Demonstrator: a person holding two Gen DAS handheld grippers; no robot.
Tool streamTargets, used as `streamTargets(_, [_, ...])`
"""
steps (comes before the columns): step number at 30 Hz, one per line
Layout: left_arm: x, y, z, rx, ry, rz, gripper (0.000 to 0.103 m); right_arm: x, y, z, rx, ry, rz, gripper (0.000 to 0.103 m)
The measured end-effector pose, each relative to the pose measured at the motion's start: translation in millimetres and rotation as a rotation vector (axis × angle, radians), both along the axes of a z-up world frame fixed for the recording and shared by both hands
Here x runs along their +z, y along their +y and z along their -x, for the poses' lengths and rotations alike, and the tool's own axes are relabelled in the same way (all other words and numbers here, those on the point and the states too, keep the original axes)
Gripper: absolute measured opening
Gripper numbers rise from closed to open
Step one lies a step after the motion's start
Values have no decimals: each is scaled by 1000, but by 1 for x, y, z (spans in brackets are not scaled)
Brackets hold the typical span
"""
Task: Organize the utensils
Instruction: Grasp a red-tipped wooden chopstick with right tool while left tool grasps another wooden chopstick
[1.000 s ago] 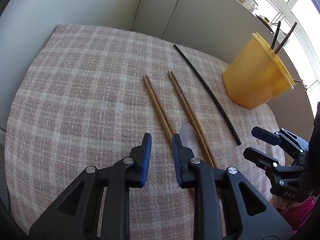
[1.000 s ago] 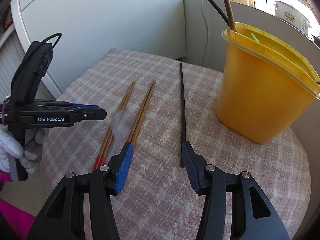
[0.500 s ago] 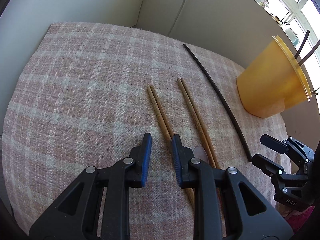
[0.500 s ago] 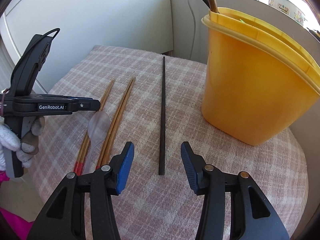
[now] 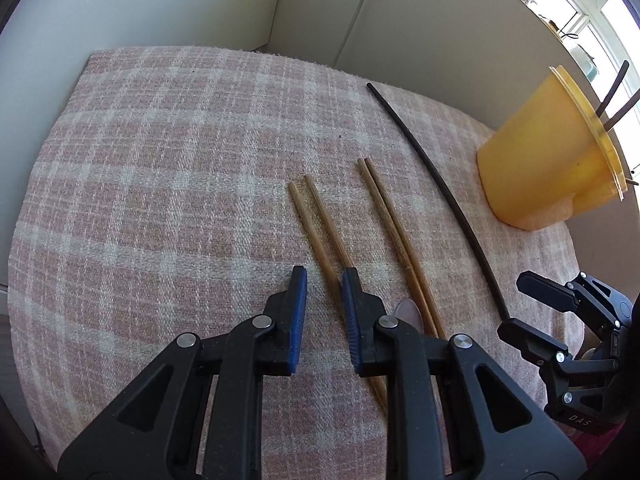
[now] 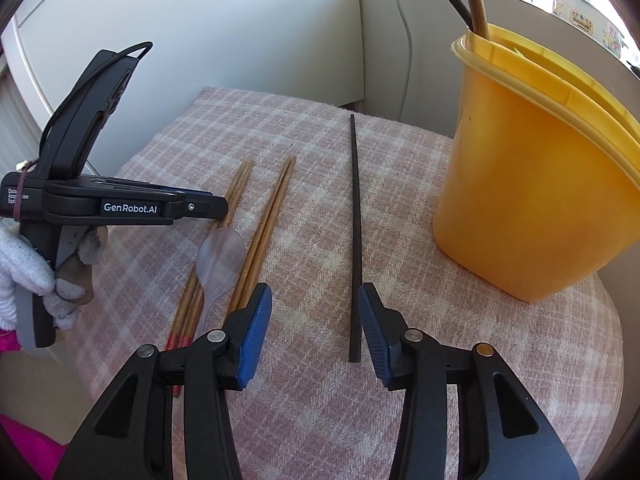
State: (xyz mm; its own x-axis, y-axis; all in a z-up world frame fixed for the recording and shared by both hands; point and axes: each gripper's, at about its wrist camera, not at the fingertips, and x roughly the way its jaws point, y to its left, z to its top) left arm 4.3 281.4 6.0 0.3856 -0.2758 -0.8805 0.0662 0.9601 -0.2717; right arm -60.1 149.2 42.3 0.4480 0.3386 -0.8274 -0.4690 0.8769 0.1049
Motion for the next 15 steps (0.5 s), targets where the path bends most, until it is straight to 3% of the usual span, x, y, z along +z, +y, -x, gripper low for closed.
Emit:
streamTargets(9, [0,-18,-2,-44,-29,-75,15,-9,22,-12,34,71,-11,28])
streamTargets(15, [-1,-6,-2,-44,-24,-27,12,-22,37,-25,34,142,-17,19])
